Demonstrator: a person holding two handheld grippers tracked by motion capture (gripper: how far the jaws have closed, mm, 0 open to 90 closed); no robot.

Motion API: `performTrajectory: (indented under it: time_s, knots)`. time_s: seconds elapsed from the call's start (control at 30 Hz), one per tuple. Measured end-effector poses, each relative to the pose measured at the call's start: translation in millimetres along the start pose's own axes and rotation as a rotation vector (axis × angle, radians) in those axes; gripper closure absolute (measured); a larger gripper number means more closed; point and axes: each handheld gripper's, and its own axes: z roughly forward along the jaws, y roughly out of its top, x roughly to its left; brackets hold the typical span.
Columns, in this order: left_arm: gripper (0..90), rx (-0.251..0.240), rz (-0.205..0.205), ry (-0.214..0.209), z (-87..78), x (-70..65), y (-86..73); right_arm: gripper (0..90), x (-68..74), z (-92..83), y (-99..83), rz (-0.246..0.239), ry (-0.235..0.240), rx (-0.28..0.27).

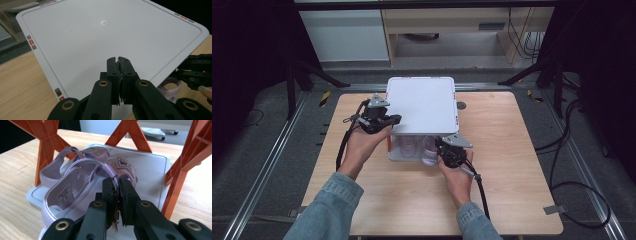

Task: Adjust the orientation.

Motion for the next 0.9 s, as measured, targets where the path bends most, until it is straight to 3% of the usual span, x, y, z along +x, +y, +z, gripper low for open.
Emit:
performTrajectory:
  time_s: [0.33, 0.9]
  knots:
    - [86.8, 0.005, -0.008, 0.002, 4.4, -0.1, -2.0, 83.9, 2.2, 5.9, -3.8, -0.004, -0.017, -0.012]
    - [86.7, 0.026, -0.020, 0.008, 7.8, 3.0, -9.1, 83.6, 6.3, 10.6, -10.4, -0.011, -0.028, 0.015]
